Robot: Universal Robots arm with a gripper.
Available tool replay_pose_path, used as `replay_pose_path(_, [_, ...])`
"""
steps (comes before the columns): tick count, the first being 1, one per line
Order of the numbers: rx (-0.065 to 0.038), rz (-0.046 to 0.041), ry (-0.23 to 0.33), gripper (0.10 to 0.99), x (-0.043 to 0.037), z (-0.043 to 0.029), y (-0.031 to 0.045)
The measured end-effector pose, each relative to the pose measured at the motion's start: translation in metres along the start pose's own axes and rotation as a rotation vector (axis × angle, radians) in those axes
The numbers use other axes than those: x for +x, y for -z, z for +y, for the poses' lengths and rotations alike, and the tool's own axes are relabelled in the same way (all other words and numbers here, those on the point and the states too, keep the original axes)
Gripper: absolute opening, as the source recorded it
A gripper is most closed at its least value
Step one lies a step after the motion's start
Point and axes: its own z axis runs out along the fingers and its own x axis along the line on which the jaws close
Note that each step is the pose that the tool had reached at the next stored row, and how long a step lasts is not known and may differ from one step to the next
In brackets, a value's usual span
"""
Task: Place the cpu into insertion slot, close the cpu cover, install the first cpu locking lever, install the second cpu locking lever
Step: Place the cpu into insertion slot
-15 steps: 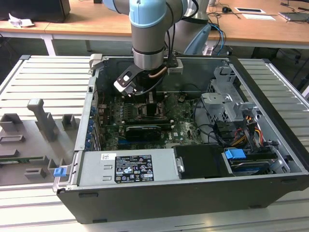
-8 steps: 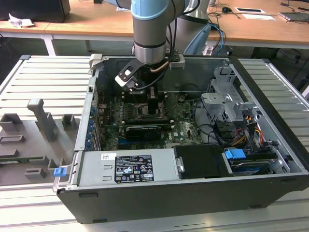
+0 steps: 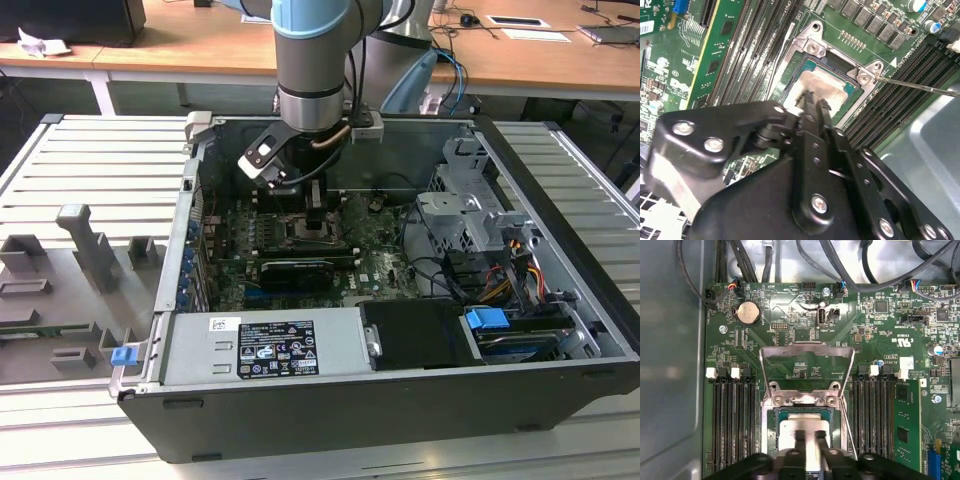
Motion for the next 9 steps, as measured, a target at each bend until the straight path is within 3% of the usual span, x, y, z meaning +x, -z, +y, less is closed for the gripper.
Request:
replay_pose_path(2, [0.0,0.0001,0.0,0.106,-0.0002,0.0,0.0002])
replay_pose_path(9, [0.0,0.0002,0.0,0.106,-0.0004,0.0001,0.001])
